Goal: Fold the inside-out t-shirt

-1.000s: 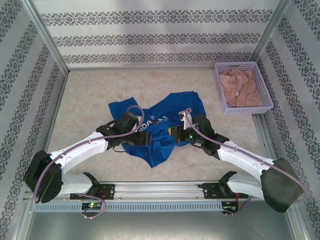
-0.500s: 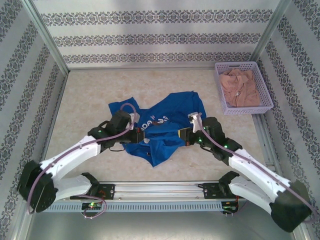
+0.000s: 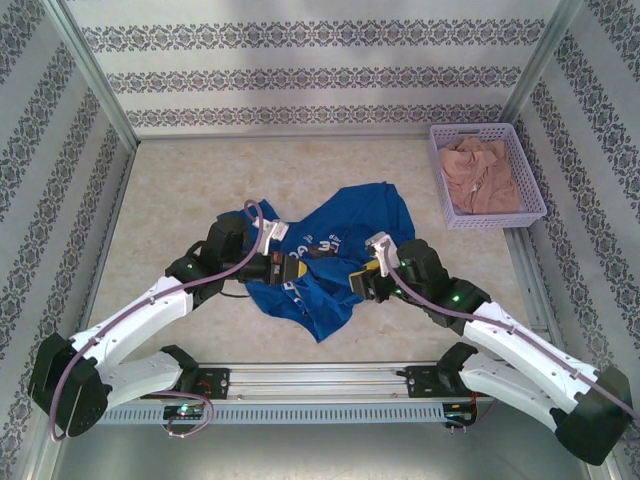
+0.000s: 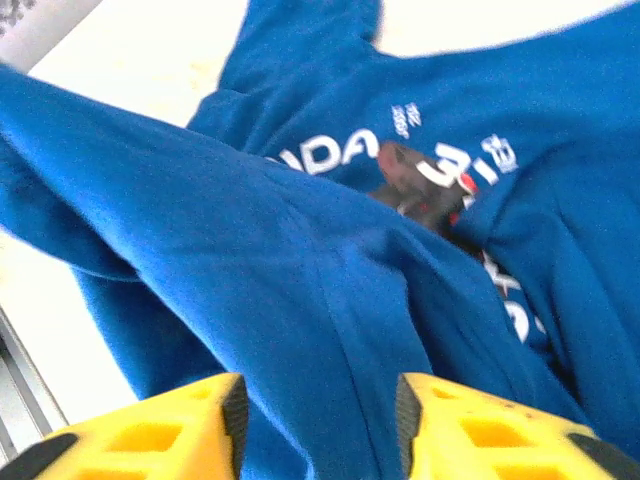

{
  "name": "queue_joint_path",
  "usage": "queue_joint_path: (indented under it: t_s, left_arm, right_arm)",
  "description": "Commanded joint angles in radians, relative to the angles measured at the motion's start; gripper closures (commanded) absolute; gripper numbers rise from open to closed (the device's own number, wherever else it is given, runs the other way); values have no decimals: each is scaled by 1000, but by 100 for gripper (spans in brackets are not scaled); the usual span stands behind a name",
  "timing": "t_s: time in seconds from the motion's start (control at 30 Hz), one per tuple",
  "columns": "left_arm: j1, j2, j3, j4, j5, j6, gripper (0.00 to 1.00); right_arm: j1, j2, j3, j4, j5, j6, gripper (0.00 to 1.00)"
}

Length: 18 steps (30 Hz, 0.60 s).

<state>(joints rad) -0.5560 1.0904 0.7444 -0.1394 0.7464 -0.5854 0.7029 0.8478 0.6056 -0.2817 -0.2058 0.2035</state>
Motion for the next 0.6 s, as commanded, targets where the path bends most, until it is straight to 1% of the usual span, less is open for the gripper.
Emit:
queue_joint_path:
  t_s: [0.0,0.07,0.13,0.2,0.27,0.3,0.33,0.4,0.43,0.47,0.5,0.53,0.57]
  left_arm:
    - [-4,9,61,-11,61,61,100]
    - [-4,12,72,-25,60,68,100]
    - [-4,10,83,-42,53,76,100]
    - [-4,10,91,-46,53,76,100]
    - [-4,12,94,-54,55,80,100]
    - [-4,11,98,-62,53,84,100]
    - [-4,10,99,-69,51,89,100]
    - [-4,7,105,-89,30,100,100]
    - [-4,4,108,-104,1,110,100]
    - [-4,-2,111,-132,-58,120,100]
    - [-3,-7,117,-167,-144,126,100]
    - [-1,-10,120,-193,-212,131,100]
    - [1,-12,120,-211,-277,136,100]
  right_arm:
    - [68,41,75,-18,62,-185,49]
    - [91,82,96,-3,50,-223,46]
    - [113,125,112,15,31,-246,37]
    - [131,172,117,46,33,-261,36]
    - [133,217,123,85,84,-251,38]
    - [133,243,134,96,99,-255,42]
    - [133,265,146,103,105,-254,48]
    - [128,306,176,108,105,-234,78]
    - [116,312,187,105,64,-221,88]
    - [94,305,192,108,-14,-195,97]
    - [65,285,183,134,-117,-157,100]
    - [31,266,165,175,-231,-115,100]
    - [-10,242,138,251,-362,-48,100]
